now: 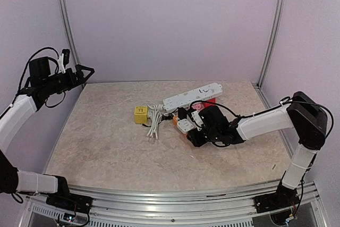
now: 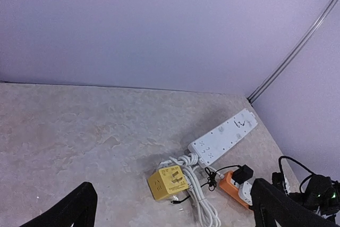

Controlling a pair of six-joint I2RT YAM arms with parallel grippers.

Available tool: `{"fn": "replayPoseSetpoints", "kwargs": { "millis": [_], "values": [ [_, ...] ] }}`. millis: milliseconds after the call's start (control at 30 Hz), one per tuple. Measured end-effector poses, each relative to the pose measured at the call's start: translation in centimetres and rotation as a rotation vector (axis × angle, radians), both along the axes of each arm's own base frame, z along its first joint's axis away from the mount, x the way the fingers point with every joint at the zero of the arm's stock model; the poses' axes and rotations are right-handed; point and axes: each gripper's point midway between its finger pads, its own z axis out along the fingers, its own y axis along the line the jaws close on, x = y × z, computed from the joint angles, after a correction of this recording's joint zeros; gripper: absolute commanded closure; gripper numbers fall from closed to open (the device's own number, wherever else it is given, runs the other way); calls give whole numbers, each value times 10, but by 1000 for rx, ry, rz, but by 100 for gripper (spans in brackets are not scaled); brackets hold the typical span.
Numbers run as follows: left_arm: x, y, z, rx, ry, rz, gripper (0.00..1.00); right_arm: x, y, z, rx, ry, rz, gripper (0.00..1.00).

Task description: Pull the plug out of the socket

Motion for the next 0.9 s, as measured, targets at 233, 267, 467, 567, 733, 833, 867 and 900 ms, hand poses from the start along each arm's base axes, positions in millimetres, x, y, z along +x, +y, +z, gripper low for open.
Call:
{"fn": "replayPoseSetpoints", "kwargs": {
  "millis": [233, 267, 467, 567, 733, 833, 867, 900],
  "values": [
    [-17, -77, -30, -95, 79, -144, 1, -18, 9, 27, 113, -19, -31, 100],
    [-21, -88, -41, -123, 110, -153, 1, -19, 9, 29, 126, -23, -33, 100],
    [-41, -158, -94, -258, 283, -246, 1, -20, 15, 43, 202, -50, -36, 100],
    [-43, -189, -111, -304, 348, -288, 1, -22, 18, 48, 229, -55, -26, 100],
    [-37, -224, -129, -361, 425, -331, 1, -24, 22, 57, 269, -69, -12, 100],
    [-30, -243, -130, -397, 447, -364, 3, -25, 26, 62, 286, -77, -3, 100],
    [-28, -250, -130, -415, 453, -379, 4, -26, 27, 63, 289, -78, 1, 100],
    [-27, -255, -131, -427, 459, -389, 5, -27, 27, 63, 290, -77, 3, 100]
  ]
}}
